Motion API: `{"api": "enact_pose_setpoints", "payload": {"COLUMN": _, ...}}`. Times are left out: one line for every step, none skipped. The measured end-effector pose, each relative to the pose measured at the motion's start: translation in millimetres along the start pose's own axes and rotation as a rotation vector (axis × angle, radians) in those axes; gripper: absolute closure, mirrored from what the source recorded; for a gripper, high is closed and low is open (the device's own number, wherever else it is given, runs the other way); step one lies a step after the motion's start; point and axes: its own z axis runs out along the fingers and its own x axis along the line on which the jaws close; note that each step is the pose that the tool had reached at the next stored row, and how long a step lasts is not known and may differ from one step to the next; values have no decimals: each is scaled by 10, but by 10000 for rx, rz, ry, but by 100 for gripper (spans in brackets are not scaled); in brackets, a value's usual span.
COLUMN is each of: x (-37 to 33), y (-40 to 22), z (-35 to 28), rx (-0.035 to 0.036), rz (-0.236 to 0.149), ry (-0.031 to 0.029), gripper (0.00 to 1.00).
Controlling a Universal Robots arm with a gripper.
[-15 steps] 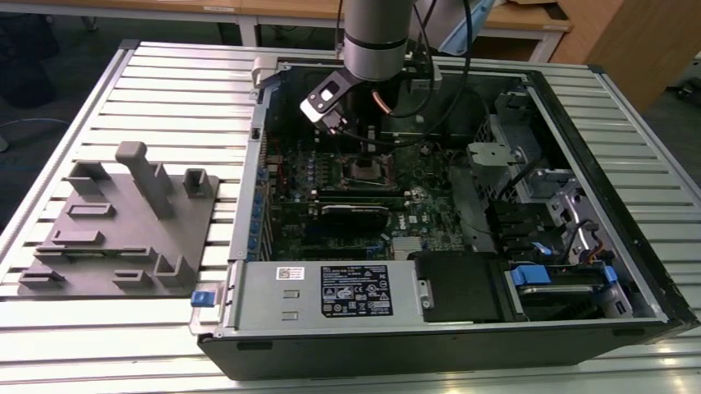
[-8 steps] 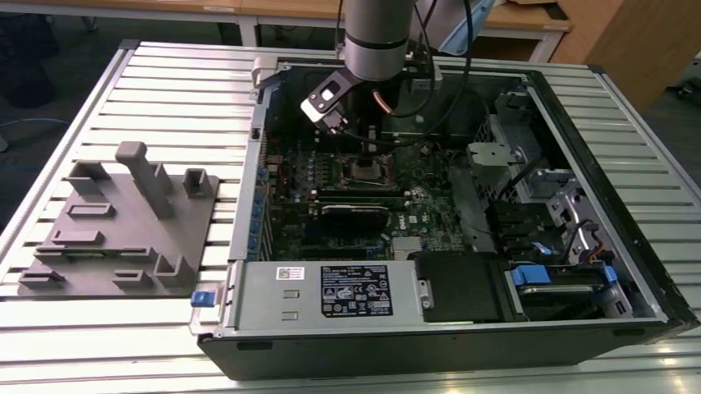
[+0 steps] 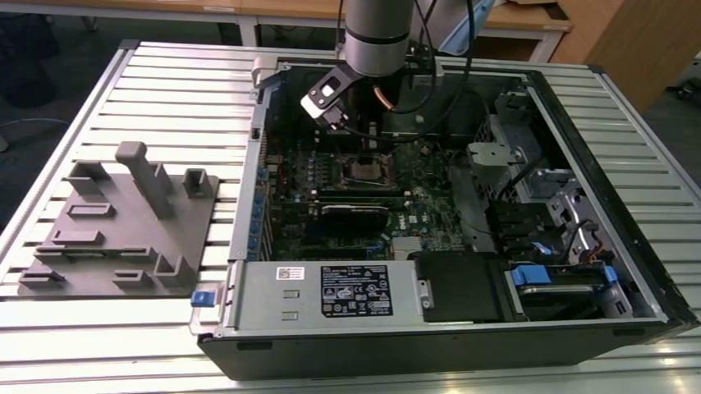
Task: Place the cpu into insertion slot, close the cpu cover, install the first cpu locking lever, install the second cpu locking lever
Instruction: 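Close the cpu cover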
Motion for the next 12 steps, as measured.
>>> {"api": "enact_pose_setpoints", "payload": {"x": 0, "y": 0, "z": 0, "rx": 0, "rz": 0, "ry": 0, "gripper": 90}}
{"api": "enact_pose_setpoints", "payload": {"x": 0, "y": 0, "z": 0, "rx": 0, "rz": 0, "ry": 1, "gripper": 90}}
{"api": "enact_pose_setpoints", "payload": {"x": 0, "y": 0, "z": 0, "rx": 0, "rz": 0, "ry": 0, "gripper": 90}}
{"api": "enact_pose_setpoints", "payload": {"x": 0, "y": 0, "z": -1, "rx": 0, "rz": 0, "ry": 0, "gripper": 90}}
{"api": "enact_pose_setpoints", "payload": {"x": 0, "y": 0, "z": -4, "rx": 1, "rz": 0, "ry": -2, "gripper": 90}}
{"api": "enact_pose_setpoints", "payload": {"x": 0, "y": 0, "z": -6, "rx": 2, "rz": 0, "ry": -2, "gripper": 90}}
{"api": "enact_pose_setpoints", "payload": {"x": -1, "y": 0, "z": -9, "rx": 2, "rz": 0, "ry": -2, "gripper": 90}}
{"api": "enact_pose_setpoints", "payload": {"x": -1, "y": 0, "z": -14, "rx": 0, "rz": 0, "ry": 0, "gripper": 90}}
{"api": "enact_pose_setpoints", "payload": {"x": 0, "y": 1, "z": -22, "rx": 1, "rz": 0, "ry": 0, "gripper": 90}}
{"api": "enact_pose_setpoints", "payload": {"x": -1, "y": 1, "z": -31, "rx": 1, "rz": 0, "ry": -1, "gripper": 90}}
{"api": "enact_pose_setpoints", "payload": {"x": -1, "y": 2, "z": -41, "rx": 1, "rz": 0, "ry": -1, "gripper": 90}}
{"api": "enact_pose_setpoints", "payload": {"x": -1, "y": 2, "z": -52, "rx": 0, "rz": 0, "ry": -1, "gripper": 90}}
